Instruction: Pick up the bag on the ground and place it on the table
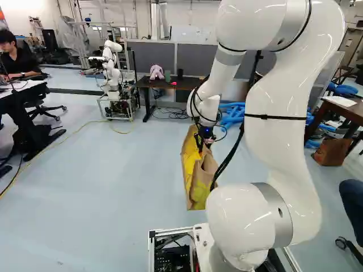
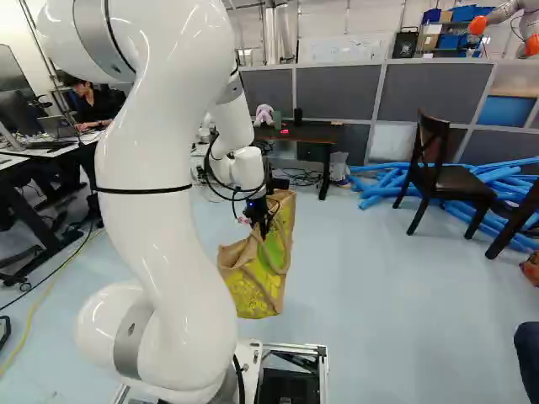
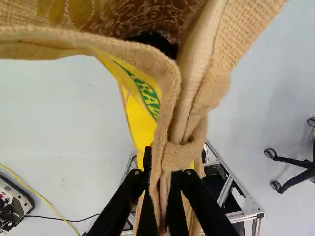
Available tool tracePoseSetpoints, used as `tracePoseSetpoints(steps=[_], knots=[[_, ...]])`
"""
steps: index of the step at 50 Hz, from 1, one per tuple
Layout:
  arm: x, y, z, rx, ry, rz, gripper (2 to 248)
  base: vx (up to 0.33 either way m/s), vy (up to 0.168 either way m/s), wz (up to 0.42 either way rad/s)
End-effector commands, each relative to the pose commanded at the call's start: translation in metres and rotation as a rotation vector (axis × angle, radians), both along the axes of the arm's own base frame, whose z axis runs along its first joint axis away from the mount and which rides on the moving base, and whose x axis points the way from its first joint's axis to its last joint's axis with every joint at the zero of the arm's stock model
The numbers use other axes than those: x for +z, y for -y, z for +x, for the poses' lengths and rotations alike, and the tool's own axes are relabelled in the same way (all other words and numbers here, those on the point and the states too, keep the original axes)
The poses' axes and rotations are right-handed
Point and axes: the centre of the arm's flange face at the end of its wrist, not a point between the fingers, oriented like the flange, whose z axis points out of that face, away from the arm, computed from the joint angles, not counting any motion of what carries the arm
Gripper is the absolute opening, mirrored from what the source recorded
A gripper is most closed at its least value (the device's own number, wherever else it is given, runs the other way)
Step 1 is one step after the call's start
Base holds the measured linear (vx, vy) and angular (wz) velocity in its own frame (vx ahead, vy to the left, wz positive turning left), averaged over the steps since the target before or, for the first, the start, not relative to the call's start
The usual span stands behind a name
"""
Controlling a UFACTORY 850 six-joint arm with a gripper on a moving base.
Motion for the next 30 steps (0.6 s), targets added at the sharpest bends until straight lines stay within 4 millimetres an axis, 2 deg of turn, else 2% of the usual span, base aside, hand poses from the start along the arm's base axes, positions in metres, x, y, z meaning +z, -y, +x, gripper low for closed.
tracePoseSetpoints(steps=[30], knots=[[0.046, -0.002, -0.003, -0.02, -0.03, 0.006, 21, 0.0, 0.0, 0.0]])
